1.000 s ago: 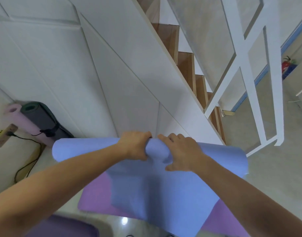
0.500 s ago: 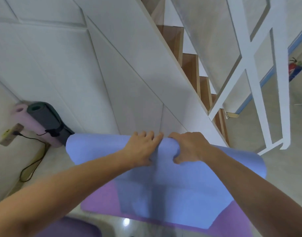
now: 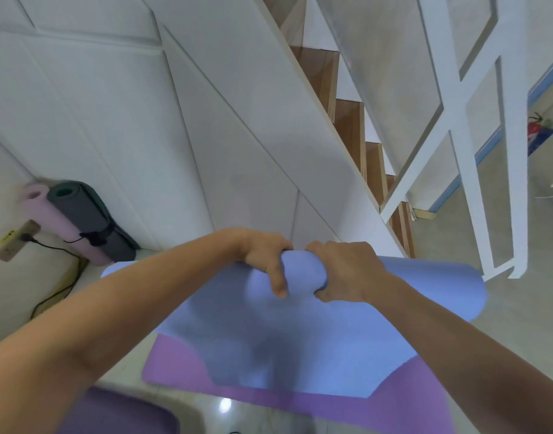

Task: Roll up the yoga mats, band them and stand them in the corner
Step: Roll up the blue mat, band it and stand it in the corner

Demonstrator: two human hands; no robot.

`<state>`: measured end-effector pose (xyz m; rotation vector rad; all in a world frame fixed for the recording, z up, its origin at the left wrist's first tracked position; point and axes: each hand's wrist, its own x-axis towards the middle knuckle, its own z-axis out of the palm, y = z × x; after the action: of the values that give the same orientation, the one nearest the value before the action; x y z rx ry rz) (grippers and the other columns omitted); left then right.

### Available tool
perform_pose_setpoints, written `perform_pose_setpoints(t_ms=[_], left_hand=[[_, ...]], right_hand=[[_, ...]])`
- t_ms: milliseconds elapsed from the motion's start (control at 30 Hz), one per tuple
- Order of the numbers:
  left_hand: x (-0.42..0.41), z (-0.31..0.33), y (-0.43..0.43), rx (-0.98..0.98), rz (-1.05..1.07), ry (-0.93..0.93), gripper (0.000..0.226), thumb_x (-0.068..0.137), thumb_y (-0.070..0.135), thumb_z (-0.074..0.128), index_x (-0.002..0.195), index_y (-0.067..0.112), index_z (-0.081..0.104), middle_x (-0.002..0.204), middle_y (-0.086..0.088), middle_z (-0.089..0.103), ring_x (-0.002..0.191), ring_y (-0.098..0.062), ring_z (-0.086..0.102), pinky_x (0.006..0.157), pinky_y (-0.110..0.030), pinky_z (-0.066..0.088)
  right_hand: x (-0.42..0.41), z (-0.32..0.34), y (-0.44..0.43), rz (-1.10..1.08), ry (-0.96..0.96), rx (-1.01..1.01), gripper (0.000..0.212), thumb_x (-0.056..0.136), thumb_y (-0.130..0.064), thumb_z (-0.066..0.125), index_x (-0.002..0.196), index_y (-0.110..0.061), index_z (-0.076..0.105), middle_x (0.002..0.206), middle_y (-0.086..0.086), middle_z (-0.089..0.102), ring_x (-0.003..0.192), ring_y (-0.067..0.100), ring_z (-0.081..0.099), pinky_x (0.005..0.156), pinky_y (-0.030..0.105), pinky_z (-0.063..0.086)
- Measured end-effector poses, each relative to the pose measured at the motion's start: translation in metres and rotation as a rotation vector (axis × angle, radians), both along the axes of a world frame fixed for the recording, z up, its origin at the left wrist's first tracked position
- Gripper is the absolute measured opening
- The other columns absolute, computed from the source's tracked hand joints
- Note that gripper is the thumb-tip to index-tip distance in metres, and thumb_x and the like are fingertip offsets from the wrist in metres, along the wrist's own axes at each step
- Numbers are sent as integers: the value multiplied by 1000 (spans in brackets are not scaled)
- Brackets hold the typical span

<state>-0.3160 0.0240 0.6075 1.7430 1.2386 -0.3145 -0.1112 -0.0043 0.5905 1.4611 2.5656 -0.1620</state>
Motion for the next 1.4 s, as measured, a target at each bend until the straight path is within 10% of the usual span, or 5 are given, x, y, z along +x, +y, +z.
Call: perform_pose_setpoints(t_ms=[267,567,867,1033,1400], left_hand=[[10,-12,-32,844,-189,360,84,64,48,78,133,24,39,114,-2,57,97,-31,64,68,-34,40],[-1,19,-1,-60,62,-46,68,46,25,92,108,21,66,100,2,76,88,-22,75,81,-48,62],[14,15,-26,845,-217,378,85,62,48,80,132,23,39,110,-3,59,95,-31,65,71,-35,46],[5,31,-7,330,2,162,68,58,37,91,116,23,60,106,4,69,95,-20,68,78,-33,55],[8,29,-9,328,-89,215,89,54,45,90,130,29,47,119,8,64,103,-20,64,88,-38,53]], right_hand=[[10,21,19,-45,49,-172,69,65,-56,75,124,-39,45,96,-16,60,92,16,61,80,35,50],[9,11,-7,30,35,99,74,72,-57,67,138,-35,41,108,-9,62,95,20,62,76,32,49],[18,40,24,-57,138,-164,59,66,-51,76,118,-41,50,97,-16,64,94,15,63,82,35,50],[16,15,5,50,-49,97,128,57,-74,76,158,-30,9,145,-3,40,124,25,49,102,40,42],[15,30,19,8,124,31,51,68,-52,73,113,-37,54,87,-10,66,80,17,63,65,28,44]])
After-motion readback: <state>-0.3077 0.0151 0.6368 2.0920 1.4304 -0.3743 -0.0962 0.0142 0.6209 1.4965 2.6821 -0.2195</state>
